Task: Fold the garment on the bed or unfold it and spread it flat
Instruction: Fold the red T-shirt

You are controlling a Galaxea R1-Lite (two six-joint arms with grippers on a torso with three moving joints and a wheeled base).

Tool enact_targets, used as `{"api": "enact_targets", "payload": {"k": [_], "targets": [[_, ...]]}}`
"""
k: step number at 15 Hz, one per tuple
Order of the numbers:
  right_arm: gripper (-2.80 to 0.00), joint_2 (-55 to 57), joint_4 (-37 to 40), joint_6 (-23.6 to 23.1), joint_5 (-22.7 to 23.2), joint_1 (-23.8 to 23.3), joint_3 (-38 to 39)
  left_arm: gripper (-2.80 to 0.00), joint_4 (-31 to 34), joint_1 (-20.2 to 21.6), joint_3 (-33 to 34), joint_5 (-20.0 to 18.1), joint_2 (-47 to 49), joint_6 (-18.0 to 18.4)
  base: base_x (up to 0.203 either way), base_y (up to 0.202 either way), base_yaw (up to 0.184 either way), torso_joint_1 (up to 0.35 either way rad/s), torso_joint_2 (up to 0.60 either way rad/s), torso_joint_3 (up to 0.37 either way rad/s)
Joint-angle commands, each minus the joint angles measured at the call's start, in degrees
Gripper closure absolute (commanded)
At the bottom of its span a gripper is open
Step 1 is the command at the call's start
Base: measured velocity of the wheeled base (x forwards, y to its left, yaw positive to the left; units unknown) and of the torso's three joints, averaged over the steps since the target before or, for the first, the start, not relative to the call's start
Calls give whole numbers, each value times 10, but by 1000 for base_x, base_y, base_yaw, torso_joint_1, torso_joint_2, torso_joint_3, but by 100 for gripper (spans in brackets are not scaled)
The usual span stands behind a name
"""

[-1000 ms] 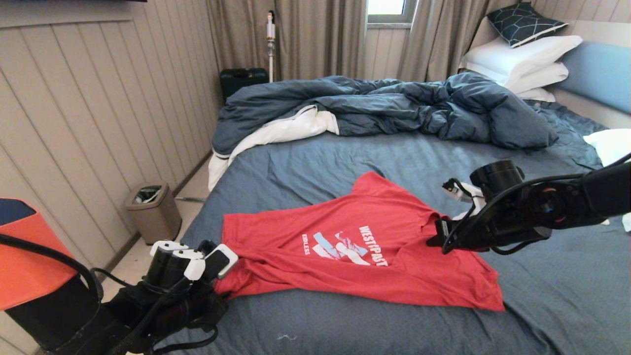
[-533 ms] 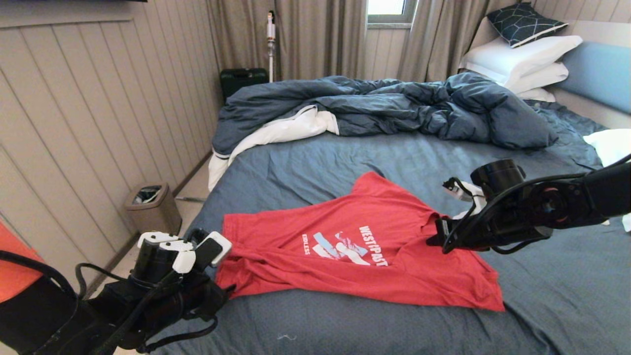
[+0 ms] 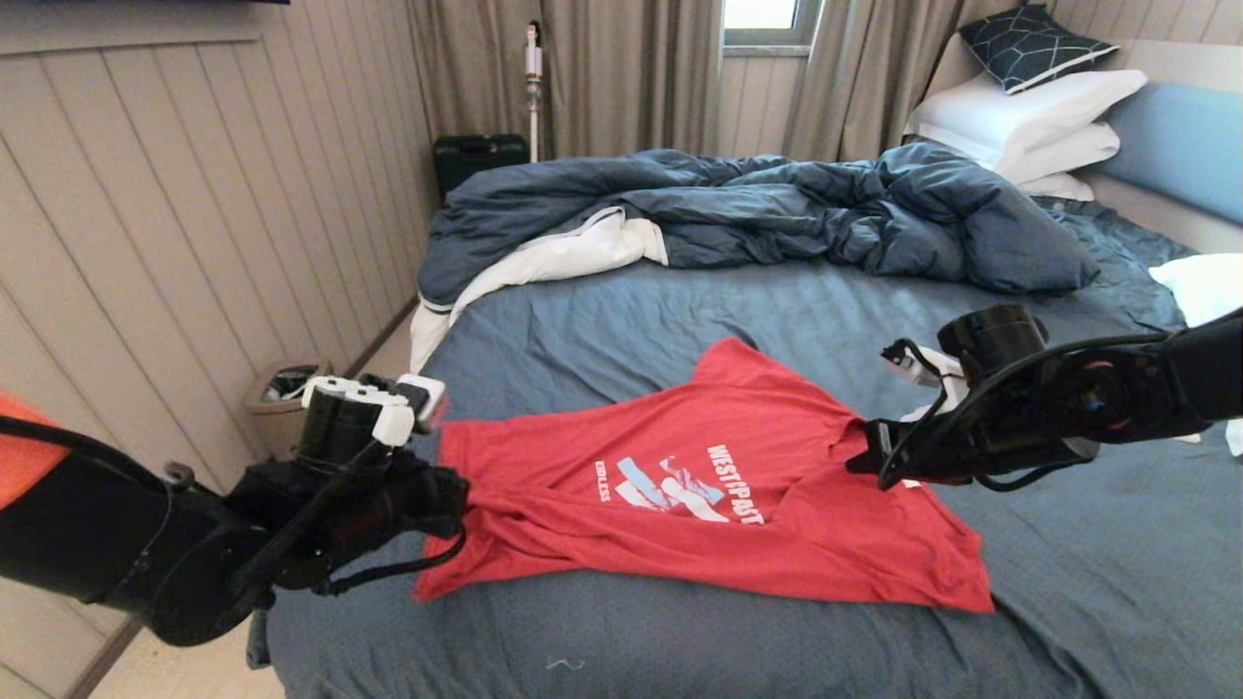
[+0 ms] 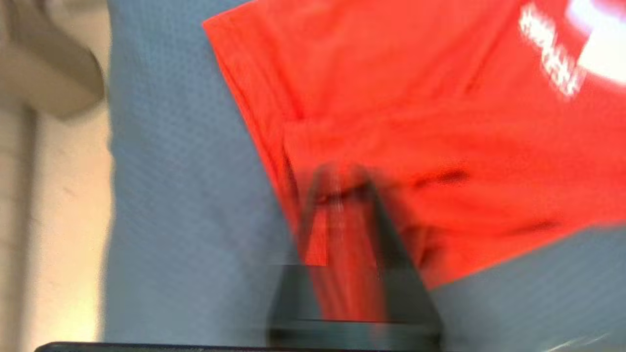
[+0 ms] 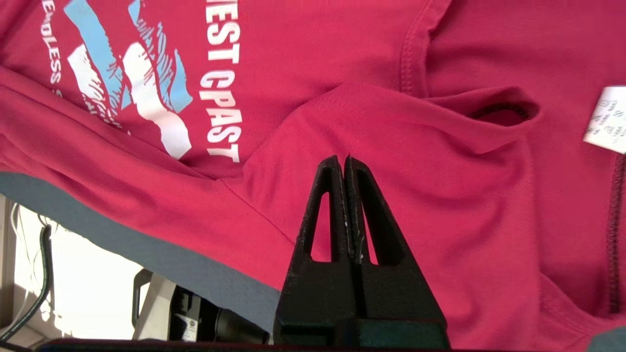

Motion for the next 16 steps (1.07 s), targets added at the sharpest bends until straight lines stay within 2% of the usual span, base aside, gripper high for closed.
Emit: {"api": "enact_targets", "payload": {"k": [1,3,5,7,8,11,13,15,16], "targets": [[0,0,0,-1,1,-12,-6,0,56,1,-54,-4,3,-64,0,0,0,0,0,0],[0,3,1,-3,1,-30,-17,0,139,1,-99,-20,13,-124,0,0,0,0,0,0],[0,6,2,-22,1,-59,-23,0,228,3,-141,-72,12,-193,0,0,0,0,0,0],[0,19,5,-56,1,-78,-25,0,301,18,-174,-128,10,-239,0,0,0,0,0,0],[0,24,5,-57,2,-78,-27,0,307,29,-179,-147,10,-245,0,0,0,0,0,0],[0,42,5,-41,3,-82,-52,0,309,43,-213,-150,26,-241,0,0,0,0,0,0],[0,58,5,-9,4,-88,-86,0,310,71,-275,-149,65,-213,0,0,0,0,0,0],[0,88,5,-3,3,-88,-129,0,308,106,-327,-147,92,-171,0,0,0,0,0,0],[-146,109,5,-2,1,-89,-157,0,305,123,-349,-149,107,-150,0,0,0,0,0,0]]}}
